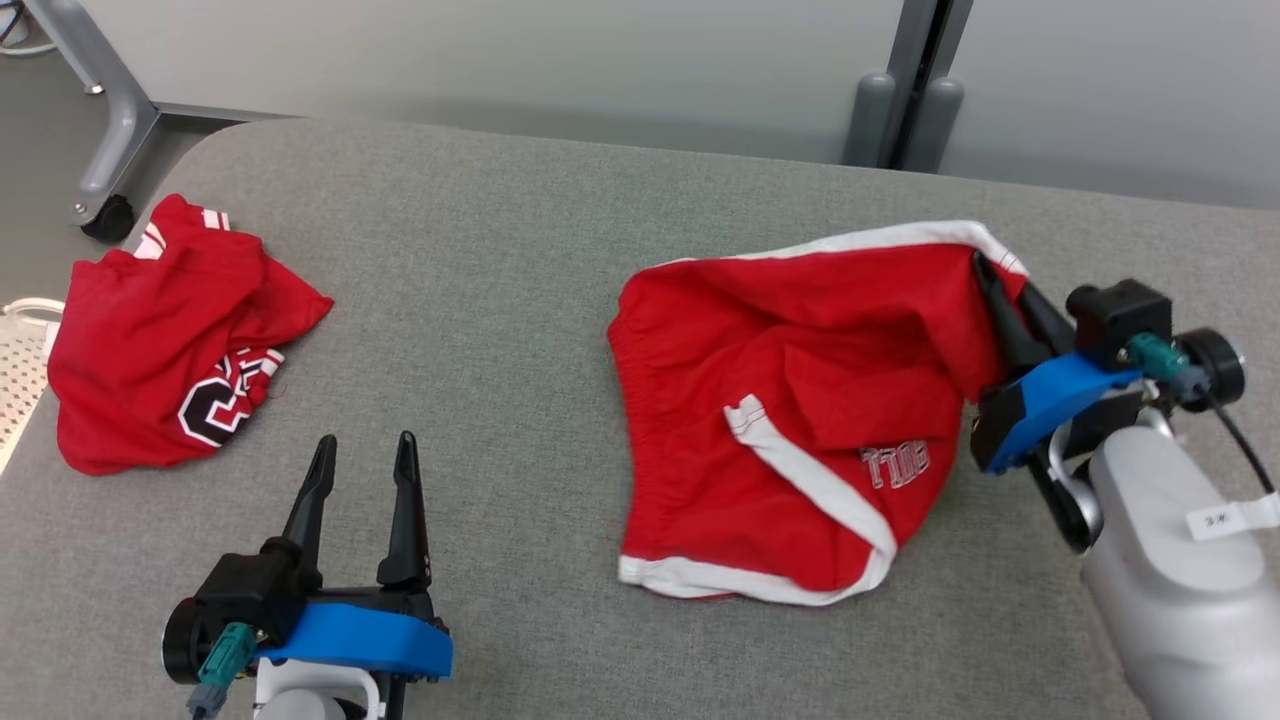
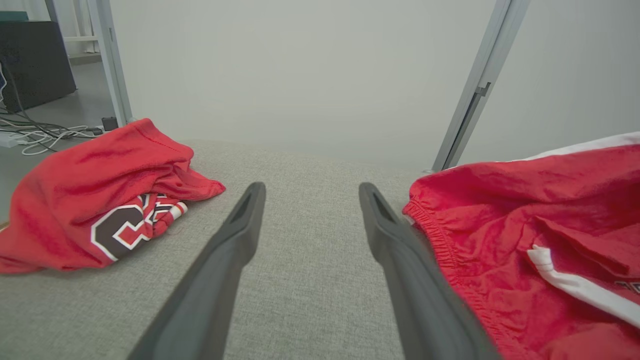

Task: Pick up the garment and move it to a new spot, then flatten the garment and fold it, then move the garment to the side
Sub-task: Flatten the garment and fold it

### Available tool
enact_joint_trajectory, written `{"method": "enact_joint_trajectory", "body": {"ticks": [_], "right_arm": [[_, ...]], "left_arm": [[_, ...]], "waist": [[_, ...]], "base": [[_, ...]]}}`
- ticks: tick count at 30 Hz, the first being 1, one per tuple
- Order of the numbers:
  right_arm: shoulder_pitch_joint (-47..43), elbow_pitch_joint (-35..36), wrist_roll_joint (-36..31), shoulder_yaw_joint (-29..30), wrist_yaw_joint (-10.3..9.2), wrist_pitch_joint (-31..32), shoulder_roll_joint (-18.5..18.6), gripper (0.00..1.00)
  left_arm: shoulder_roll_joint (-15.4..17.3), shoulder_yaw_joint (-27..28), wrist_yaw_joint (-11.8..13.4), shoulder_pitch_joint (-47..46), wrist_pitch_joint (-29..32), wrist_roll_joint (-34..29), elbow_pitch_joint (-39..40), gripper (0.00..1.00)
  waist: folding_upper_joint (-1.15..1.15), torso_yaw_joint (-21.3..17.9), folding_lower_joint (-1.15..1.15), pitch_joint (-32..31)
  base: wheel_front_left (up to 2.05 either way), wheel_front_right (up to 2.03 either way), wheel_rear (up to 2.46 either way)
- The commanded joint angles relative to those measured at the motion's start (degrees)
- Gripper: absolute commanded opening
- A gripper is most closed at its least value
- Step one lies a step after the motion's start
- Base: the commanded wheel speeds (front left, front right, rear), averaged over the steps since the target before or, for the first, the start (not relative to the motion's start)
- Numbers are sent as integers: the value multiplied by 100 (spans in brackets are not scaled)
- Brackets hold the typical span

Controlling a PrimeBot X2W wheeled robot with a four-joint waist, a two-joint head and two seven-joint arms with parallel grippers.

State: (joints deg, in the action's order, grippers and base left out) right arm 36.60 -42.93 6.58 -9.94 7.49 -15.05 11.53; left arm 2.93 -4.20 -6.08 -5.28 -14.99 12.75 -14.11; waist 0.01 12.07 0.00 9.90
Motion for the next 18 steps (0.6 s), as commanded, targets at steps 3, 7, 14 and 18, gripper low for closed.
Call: {"method": "enact_joint_trajectory", "body": {"ticks": [3,7,14,18], "right_arm": [[511,-471,105,62,1,79,158,0],[1004,-1161,150,176,1,176,279,100],[1391,-1678,-50,221,1,13,318,100],[1305,-1522,-118,147,1,-20,226,100]], "left_arm": [[-7,-74,-18,-157,-29,75,-17,100],[-6,-170,-8,-255,-29,144,-26,100],[-7,-207,44,-284,-29,195,-3,100],[-6,-157,52,-270,-29,171,-28,100]], "waist": [[-1,142,0,120],[-1,258,0,234],[-1,261,0,329],[-1,200,0,307]], "base": [[0,0,0],[0,0,0],[0,0,0],[0,0,0]]}}
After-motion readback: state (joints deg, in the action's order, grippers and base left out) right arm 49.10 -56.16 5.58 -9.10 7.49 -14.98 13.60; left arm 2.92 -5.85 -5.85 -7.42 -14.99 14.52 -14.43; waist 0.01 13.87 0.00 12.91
